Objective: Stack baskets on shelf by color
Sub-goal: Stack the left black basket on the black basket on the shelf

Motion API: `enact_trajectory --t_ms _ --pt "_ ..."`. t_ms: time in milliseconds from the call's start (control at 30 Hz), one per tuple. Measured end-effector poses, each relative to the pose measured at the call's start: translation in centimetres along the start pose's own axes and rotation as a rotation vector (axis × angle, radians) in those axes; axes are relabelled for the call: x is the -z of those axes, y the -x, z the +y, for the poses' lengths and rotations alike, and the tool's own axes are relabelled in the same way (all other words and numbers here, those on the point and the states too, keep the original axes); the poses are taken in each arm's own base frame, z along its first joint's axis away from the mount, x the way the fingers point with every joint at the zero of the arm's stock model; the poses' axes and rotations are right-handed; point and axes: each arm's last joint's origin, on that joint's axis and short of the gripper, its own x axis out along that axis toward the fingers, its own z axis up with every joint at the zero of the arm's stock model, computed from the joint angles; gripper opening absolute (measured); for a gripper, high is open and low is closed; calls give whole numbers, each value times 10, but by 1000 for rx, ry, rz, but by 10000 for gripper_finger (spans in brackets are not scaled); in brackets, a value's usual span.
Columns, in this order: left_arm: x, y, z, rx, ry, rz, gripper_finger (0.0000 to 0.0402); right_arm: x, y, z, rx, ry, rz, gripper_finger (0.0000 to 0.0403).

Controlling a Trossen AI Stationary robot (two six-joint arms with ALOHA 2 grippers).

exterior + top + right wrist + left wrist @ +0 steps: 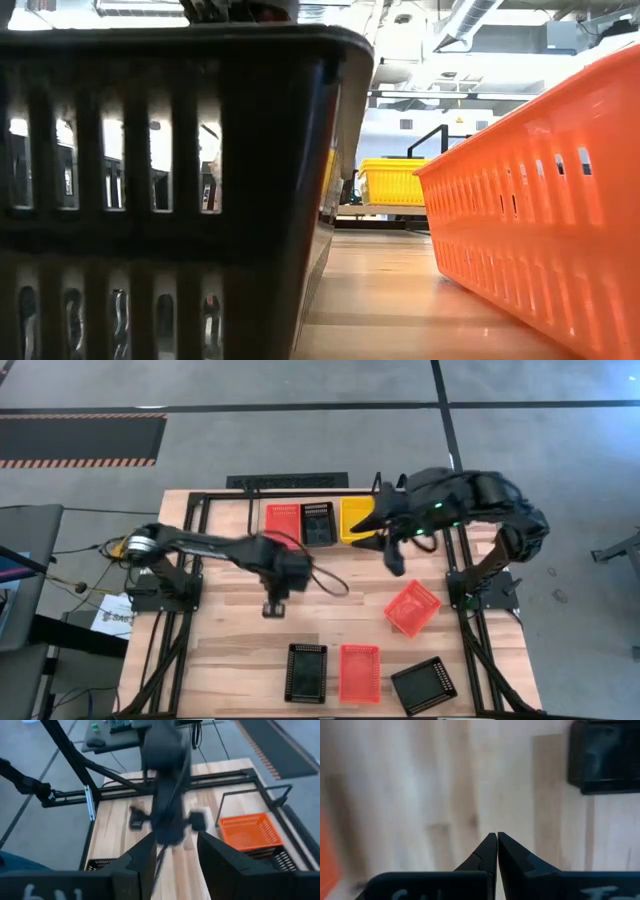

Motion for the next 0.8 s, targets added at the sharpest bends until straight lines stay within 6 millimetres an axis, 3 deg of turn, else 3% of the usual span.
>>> enact_trajectory --t_ms 200,467,800 --pt "-22 -44 -28 119 -50 1 0 0 30 -5 9 32 -50 161" --pt "-35 -50 -58 140 -34 -125 0 3 50 -7 9 90 -69 160" --pt "-40 -49 -58 219 -40 -167 2 4 42 -4 -5 171 -45 160"
